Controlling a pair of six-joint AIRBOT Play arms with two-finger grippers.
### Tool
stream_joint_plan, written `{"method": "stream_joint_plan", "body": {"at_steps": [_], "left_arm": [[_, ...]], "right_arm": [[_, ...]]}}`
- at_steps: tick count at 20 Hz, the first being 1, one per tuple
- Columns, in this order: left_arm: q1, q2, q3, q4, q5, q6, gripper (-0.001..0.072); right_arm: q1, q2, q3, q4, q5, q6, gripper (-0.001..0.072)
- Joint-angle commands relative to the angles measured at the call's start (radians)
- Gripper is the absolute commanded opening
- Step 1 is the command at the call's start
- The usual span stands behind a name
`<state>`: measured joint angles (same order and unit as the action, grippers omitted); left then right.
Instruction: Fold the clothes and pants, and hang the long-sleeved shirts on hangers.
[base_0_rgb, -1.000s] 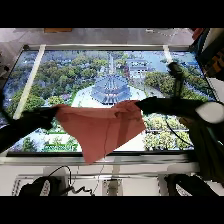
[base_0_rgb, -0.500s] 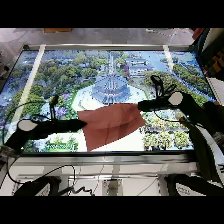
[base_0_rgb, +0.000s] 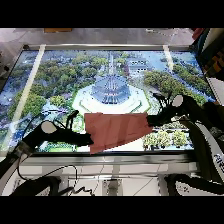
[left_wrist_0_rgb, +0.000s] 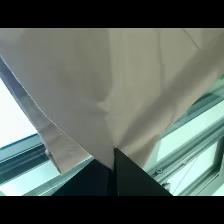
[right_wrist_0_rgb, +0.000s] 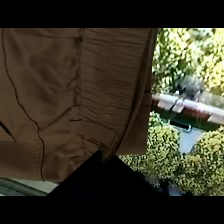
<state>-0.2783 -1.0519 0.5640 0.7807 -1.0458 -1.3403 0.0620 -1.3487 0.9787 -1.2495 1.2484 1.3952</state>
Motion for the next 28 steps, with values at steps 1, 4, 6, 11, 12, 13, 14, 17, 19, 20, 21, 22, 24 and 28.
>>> {"method": "stream_joint_plan", "body": {"at_steps": [1, 4, 6, 11, 12, 13, 14, 17, 19, 20, 21, 22, 24, 28], "left_arm": [[-0.021, -0.081, 0.000, 0.019, -0.005, -0.032, 0.0153], [-0.021, -0.141, 0.000, -0.020, -0.005, -0.032, 0.0694], [-0.021, -0.161, 0.000, -0.038, -0.004, -0.032, 0.0695], [-0.021, -0.163, 0.001, -0.037, -0.002, -0.032, 0.0694], [-0.021, -0.163, 0.001, -0.037, -0.002, -0.032, 0.0694], [-0.021, -0.163, 0.001, -0.037, -0.002, -0.032, 0.0694], [-0.021, -0.163, 0.001, -0.037, -0.002, -0.032, 0.0694], [-0.021, -0.163, 0.001, -0.037, 0.003, -0.032, 0.0694], [-0.021, -0.163, 0.001, -0.037, 0.014, -0.032, 0.0694], [-0.021, -0.163, 0.001, -0.037, 0.014, -0.032, 0.0694], [-0.021, -0.163, 0.001, -0.037, 0.016, -0.032, 0.0694], [-0.021, -0.163, 0.001, -0.037, 0.018, -0.032, 0.0695], [-0.021, -0.163, 0.001, -0.037, 0.032, -0.032, 0.0694], [-0.020, -0.163, 0.002, -0.037, 0.048, -0.030, 0.0694]], "right_arm": [[-0.003, -0.009, -0.037, -0.008, 0.027, -0.001, 0.0315], [-0.006, -0.009, -0.035, -0.013, -0.058, -0.001, 0.0685], [-0.015, -0.009, -0.035, -0.014, -0.145, 0.008, 0.0685], [-0.140, -0.088, 0.029, 0.054, -0.152, 0.032, 0.0683], [-0.183, -0.124, 0.055, 0.101, -0.111, 0.020, 0.0683], [-0.222, -0.159, 0.071, 0.167, -0.074, -0.013, 0.0682], [-0.259, -0.195, 0.076, 0.261, -0.033, -0.068, 0.0681], [-0.290, -0.294, 0.076, 0.365, 0.044, -0.192, 0.0681], [-0.265, -0.344, 0.073, 0.385, 0.043, -0.266, 0.0681], [-0.246, -0.362, 0.073, 0.412, 0.043, -0.306, 0.0680], [-0.225, -0.373, 0.073, 0.437, 0.039, -0.335, 0.0680], [-0.201, -0.381, 0.074, 0.455, 0.031, -0.363, 0.0674], [-0.146, -0.385, 0.074, 0.469, 0.019, -0.425, 0.0549], [-0.063, -0.383, 0.091, 0.487, 0.000, -0.595, 0.0147]]}}
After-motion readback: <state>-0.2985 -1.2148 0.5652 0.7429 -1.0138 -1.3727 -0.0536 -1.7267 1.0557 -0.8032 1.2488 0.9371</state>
